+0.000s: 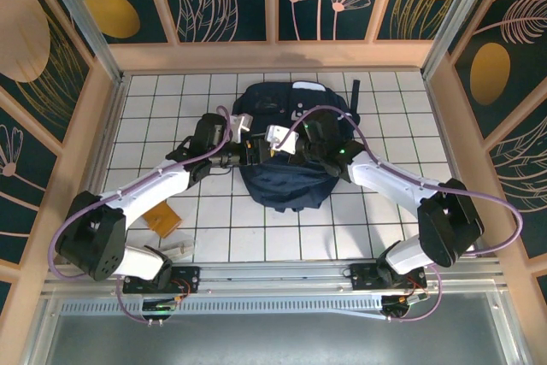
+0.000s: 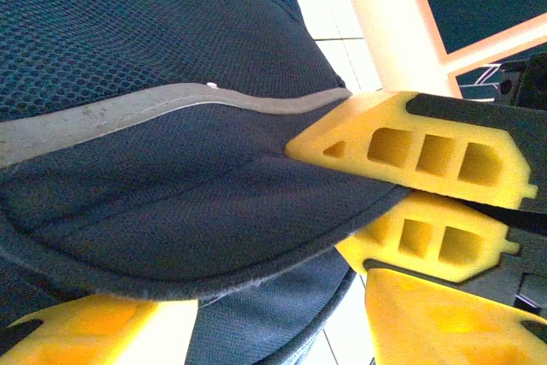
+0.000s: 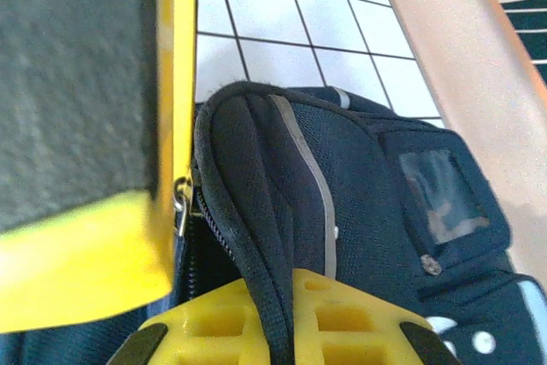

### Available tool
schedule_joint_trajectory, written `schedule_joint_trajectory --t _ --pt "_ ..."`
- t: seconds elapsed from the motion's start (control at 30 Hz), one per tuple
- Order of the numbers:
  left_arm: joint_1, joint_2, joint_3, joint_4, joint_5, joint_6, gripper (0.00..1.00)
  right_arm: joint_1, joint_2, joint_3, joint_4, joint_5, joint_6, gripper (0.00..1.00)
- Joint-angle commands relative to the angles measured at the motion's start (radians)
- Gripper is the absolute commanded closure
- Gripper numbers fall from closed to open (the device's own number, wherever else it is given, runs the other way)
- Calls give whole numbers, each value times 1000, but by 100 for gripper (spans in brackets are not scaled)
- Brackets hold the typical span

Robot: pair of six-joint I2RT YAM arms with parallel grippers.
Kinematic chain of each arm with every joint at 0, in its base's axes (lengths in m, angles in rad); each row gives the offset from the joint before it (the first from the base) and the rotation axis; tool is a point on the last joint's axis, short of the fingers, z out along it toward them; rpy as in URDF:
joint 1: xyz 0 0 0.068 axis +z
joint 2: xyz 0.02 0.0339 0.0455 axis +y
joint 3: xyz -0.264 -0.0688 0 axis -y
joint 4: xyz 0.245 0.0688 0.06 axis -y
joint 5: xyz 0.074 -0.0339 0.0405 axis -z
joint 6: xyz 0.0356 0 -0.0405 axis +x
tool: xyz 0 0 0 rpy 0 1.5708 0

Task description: Pack the student bag

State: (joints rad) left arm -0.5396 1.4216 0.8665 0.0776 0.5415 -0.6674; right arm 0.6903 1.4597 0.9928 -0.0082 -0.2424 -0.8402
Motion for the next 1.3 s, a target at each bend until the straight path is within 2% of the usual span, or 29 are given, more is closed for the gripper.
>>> schedule_joint_trajectory --t 0.0,0.1,0.17,0.37,0.5,0.67,0.8,0.93,1.0,1.1,1.2,1.23,1.27 --pt "18 39 -37 18 -90 2 44 13 -36 66 165 -258 126 100" --pt "19 39 -31 35 -81 48 44 13 -26 68 154 -385 118 100" --pt "19 48 -19 6 -107 83 46 22 -20 66 147 -389 100 100" --pt "19 96 12 -135 -269 195 76 35 -53 15 167 -206 -67 100" --pt "20 77 -4 -148 -359 255 99 3 -79 4 153 -261 -119 100" --pt "24 -5 -51 -91 -379 324 100 2 -68 10 88 -220 -199 100" --pt "67 -101 -115 -11 -262 343 100 -1 -56 -4 70 -169 -249 100" --pt "173 -139 -205 177 95 242 100 -1 -40 -22 64 -147 -300 100" --pt "178 -121 -197 162 178 262 100 -2 -31 -27 48 -153 -340 100" --pt "179 -75 -155 74 272 340 100 -3 -17 -10 10 -150 -385 100" --pt "181 -52 -131 24 270 368 100 -4 -9 3 9 -146 -377 100" --pt "180 -48 -132 44 301 359 96 -3 -6 7 12 -148 -362 100" --pt "180 -44 -136 83 354 325 74 -6 -4 13 16 -161 -334 100"
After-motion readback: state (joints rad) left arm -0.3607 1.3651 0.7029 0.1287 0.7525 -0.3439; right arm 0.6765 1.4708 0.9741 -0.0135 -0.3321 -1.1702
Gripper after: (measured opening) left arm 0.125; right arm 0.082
